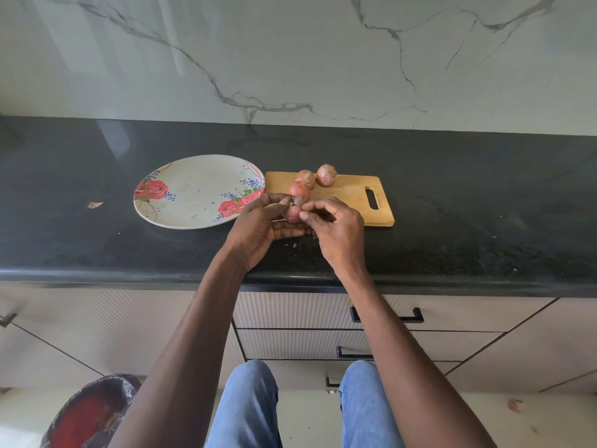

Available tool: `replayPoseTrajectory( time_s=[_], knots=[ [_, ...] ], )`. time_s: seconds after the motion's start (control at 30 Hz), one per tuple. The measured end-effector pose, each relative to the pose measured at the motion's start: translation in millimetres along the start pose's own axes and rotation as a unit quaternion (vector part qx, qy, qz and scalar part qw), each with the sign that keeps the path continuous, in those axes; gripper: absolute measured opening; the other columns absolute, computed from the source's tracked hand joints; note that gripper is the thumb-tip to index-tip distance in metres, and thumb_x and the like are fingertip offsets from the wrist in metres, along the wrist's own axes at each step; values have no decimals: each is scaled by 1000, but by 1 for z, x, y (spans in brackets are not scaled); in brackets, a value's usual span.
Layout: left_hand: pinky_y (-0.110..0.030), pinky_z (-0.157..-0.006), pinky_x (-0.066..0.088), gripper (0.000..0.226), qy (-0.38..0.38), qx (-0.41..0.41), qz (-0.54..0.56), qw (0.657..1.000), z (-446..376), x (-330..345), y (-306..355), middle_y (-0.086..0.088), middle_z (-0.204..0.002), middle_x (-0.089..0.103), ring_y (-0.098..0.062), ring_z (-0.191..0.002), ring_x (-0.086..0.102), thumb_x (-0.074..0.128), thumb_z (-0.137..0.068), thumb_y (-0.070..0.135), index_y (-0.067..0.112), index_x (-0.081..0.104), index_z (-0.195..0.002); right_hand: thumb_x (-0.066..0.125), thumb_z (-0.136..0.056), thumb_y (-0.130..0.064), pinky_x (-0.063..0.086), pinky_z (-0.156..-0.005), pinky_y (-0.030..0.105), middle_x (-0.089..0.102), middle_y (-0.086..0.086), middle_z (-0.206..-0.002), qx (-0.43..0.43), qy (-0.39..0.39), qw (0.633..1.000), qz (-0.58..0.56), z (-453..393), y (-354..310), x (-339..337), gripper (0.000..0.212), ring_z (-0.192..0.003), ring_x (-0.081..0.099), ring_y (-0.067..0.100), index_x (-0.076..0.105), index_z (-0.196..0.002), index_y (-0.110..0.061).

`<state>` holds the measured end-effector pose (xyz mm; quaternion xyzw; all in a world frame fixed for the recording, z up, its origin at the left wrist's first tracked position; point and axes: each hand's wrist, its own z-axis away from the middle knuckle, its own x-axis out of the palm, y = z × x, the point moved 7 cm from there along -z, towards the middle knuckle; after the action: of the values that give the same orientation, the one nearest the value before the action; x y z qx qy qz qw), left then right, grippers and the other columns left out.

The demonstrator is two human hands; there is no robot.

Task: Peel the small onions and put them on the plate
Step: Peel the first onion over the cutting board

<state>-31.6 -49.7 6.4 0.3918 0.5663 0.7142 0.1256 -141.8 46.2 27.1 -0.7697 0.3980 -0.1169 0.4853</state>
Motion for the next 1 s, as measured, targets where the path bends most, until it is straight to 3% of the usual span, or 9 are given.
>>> replayPoseTrajectory(
  time_s=[0.17, 0.47, 0.7, 0.87, 1.0],
  knots=[
    [-32, -63, 62, 7, 8, 7, 4, 1000, 0, -2, 1, -16, -89, 72, -27, -73, 73, 57, -98, 7, 3, 57, -104, 79, -83, -7, 58, -85, 33, 72, -1, -101, -2, -6, 1000, 13, -2, -1, 1, 19, -95, 68, 12, 74, -102, -7],
    [-31, -61, 62, 32, -1, 10, -7, 1000, 1, -1, 2, -17, -88, 73, -31, -72, 74, 69, -81, 20, 3, 56, -106, 77, -83, -2, 55, -85, 24, 70, 0, -94, -37, -21, 999, 31, -2, -7, 2, 9, -91, 66, 10, 75, -91, -5],
    [-29, -57, 61, 15, 5, 8, -18, 1000, 1, -1, 1, -15, -80, 72, -28, -65, 73, 59, -97, 13, 3, 54, -106, 68, -89, 2, 39, -78, 5, 62, 3, -93, -66, -51, 991, 105, -1, -8, 10, 7, -86, 53, 3, 64, -88, -4],
    [-28, -48, 56, 13, 14, 20, -24, 999, 1, -2, 2, -16, -73, 69, -25, -59, 70, 53, -104, 16, 5, 51, -97, 60, -94, 2, 41, -75, 8, 55, 4, -95, -64, -89, 986, 123, 2, -6, 19, 9, -86, 51, 9, 56, -92, -6],
    [-26, -46, 53, 14, 12, 26, -25, 999, 0, -2, 2, -16, -75, 69, -24, -57, 70, 54, -103, 17, 4, 52, -103, 68, -91, -3, 47, -81, 13, 65, 0, -102, -48, -35, 996, 73, 1, -5, 7, 13, -92, 59, 6, 63, -103, -7]
  ],
)
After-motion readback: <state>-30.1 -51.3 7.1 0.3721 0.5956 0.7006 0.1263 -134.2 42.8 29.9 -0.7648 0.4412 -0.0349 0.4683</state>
